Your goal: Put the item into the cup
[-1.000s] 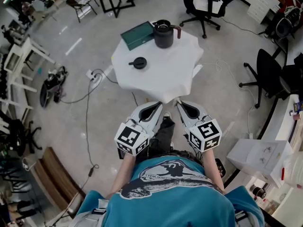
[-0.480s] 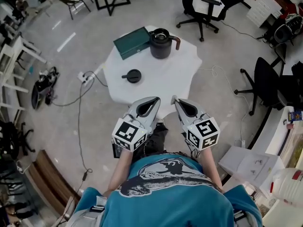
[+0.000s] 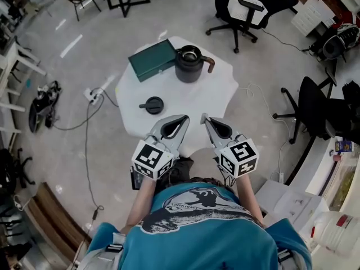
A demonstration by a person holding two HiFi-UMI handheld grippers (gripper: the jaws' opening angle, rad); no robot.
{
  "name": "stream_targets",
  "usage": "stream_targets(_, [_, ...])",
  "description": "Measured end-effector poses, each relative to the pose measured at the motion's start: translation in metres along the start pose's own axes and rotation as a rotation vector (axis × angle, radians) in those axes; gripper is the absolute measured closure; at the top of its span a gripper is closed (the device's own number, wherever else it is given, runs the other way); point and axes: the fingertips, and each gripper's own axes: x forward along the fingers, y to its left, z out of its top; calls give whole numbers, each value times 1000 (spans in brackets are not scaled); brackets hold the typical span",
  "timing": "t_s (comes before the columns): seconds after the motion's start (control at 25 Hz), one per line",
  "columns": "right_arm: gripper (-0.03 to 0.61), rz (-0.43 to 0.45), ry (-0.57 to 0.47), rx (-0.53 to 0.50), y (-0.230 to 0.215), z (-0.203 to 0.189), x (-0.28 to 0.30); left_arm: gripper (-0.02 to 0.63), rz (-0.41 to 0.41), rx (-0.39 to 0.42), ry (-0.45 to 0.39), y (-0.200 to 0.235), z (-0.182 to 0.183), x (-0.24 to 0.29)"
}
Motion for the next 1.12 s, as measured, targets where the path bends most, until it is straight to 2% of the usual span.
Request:
stream_targets(0.28, [568,-9,18,-18,-6,15,29,609,-11,-25,-13,28,5,6])
stream_targets(0.64, [568,0,44,-35,-33,23,39,609,25,-41,-16,42,8,26])
stream_targets(0.88, [568,51,61,-76,-61,35,50,609,104,-70,-33,53,10,40])
stream_targets(1.12, [568,163,93,-108,-90,40,75,609,244,-92,-55,67,9,56])
